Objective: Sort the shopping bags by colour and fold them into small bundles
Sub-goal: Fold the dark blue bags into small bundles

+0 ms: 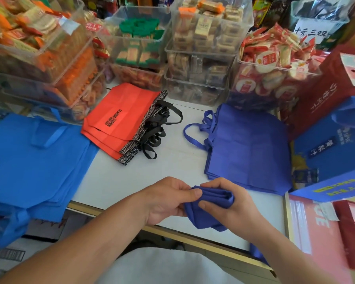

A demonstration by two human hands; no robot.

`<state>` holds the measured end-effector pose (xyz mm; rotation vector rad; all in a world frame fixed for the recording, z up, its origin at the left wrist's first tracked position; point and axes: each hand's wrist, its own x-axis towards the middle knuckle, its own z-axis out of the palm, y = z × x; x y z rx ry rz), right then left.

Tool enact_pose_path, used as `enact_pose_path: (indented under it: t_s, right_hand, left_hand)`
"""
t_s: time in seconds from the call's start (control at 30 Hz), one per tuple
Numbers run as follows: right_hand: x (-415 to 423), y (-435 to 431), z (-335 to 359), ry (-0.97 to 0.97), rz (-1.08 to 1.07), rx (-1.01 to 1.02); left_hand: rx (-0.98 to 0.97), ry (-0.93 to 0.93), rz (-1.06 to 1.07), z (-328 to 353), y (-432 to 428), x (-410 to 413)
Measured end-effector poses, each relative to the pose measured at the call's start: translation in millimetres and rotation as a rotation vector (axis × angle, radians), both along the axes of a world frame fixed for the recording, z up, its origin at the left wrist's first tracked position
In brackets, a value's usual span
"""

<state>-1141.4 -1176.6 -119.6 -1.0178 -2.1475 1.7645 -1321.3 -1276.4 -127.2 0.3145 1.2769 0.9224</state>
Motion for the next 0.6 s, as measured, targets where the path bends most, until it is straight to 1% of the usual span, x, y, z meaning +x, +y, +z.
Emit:
enact_pose_path:
  t_s: [0.1, 0.13, 0.2, 0.27, 0.37, 0.4, 0.43, 0.5, 0.57, 0.6]
  right_hand:
    - [3, 4, -1, -0.004, 0.052, 0.051]
    - [5, 6, -1, -0.007, 0.081, 0.113]
    - [7, 11, -4, -0.024, 0.164, 0.322]
    - [6, 15, -9, -0.039, 0.242, 0.476]
    - [6, 17, -12, -0.019, 0.286, 0.577]
    - [5, 17, -13, -0.004, 0.291, 0.612]
    - [4, 18, -13, 0.0, 0.301, 0.641]
    - [7, 22, -23, -0.048, 0.369, 0.697]
    - [18, 16, -49, -0.212, 0.508, 0.765]
    - [27, 9, -62, -0.282, 0.514, 0.733]
  left_hand:
    - [0.001, -0.027, 0.009, 0, 1, -3]
    - [-0.004, -0.017, 0.017, 1, 2, -4]
    - [-0.023, 0.072, 0.036, 2, 5, -3]
    - [-0.032, 0.236, 0.056, 5, 8, 3]
    - [0.057, 0.59, 0.044, 5, 9, 14]
    - [0.098, 0.693, 0.015, 5, 8, 16]
    - [0.123, 0.752, -0.015, 4, 6, 17]
    - [0.17, 0.774, -0.037, 11, 6, 20]
    - [0.299, 0.733, 0.074, 32, 12, 20]
    - [0.375, 0.728, 0.158, 44, 18, 14]
